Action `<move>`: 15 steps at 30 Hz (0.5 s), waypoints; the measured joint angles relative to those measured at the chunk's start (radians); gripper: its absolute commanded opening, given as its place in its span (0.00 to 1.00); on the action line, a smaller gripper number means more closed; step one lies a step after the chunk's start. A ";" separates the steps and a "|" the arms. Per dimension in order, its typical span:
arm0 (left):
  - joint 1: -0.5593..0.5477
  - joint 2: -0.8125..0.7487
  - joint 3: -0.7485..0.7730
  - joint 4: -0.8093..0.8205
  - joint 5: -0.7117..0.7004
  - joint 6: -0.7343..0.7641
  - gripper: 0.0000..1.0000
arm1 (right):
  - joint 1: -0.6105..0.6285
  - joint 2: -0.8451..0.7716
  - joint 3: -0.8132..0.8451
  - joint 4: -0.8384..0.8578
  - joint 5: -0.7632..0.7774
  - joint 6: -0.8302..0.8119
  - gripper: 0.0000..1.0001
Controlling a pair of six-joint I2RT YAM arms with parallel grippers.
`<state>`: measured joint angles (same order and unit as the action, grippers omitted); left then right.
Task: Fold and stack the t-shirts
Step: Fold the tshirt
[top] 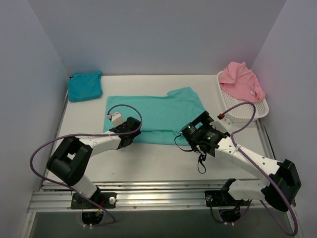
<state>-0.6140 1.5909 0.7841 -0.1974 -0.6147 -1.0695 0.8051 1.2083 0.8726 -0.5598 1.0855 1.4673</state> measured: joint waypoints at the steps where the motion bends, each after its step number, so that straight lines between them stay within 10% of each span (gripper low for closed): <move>1: -0.002 0.009 0.006 0.009 -0.010 0.002 0.95 | 0.002 -0.002 -0.001 -0.002 0.000 0.002 1.00; 15: 0.001 0.064 0.086 0.035 -0.009 0.008 0.96 | 0.003 -0.047 -0.002 -0.050 0.029 0.017 0.99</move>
<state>-0.6128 1.6554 0.8700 -0.1623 -0.6235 -1.0611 0.8078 1.1610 0.8711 -0.6094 1.1149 1.4845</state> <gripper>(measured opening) 0.957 0.994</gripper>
